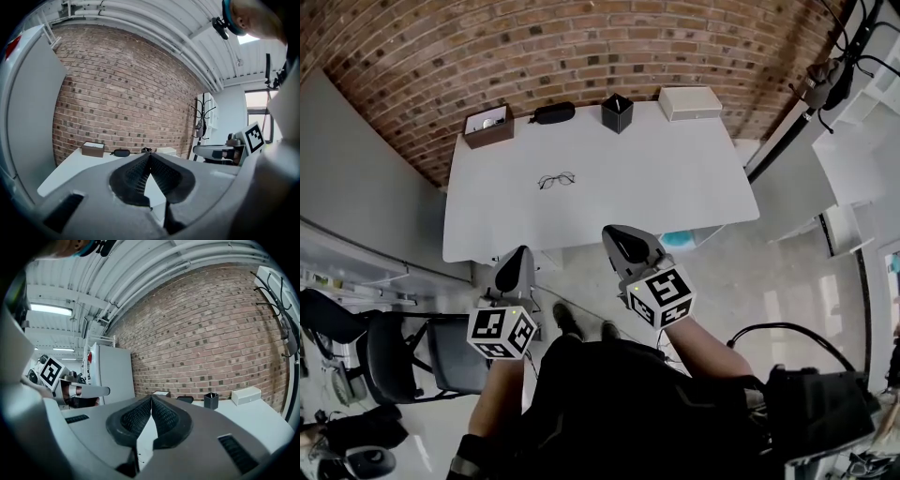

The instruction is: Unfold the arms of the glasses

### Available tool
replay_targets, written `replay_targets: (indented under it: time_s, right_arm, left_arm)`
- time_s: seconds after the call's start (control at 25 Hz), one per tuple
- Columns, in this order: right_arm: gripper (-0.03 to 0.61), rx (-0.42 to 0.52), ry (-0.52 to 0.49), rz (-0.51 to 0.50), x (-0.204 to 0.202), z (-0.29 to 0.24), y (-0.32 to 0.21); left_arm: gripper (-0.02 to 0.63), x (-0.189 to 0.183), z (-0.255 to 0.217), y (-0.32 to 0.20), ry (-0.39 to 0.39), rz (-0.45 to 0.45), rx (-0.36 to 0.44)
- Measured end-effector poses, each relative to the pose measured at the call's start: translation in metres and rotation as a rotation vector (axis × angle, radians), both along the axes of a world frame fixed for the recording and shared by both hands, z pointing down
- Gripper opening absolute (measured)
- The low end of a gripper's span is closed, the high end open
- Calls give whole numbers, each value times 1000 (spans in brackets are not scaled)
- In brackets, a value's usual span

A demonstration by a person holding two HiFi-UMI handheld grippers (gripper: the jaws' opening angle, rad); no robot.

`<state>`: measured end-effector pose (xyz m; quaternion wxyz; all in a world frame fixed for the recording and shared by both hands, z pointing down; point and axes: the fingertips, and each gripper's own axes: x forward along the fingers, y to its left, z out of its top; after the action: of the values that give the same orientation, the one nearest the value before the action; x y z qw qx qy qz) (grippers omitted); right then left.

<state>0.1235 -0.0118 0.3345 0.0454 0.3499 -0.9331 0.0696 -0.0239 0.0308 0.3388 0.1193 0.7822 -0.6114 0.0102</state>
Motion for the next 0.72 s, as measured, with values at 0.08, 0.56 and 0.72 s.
replay_targets:
  time_s: [0.08,0.56,0.72]
  right_arm:
    - [8,5,9,-2,-5,1,-8]
    - [8,-5,71,63,-49,18,-78]
    - [8,-41,100,92,-67,34,-102]
  left_arm:
    - [6,-3,3,-10,3,7,-3]
    - [6,-49,29,-91,40,76,-45]
    - [6,-64,42,-116,44,118,-73]
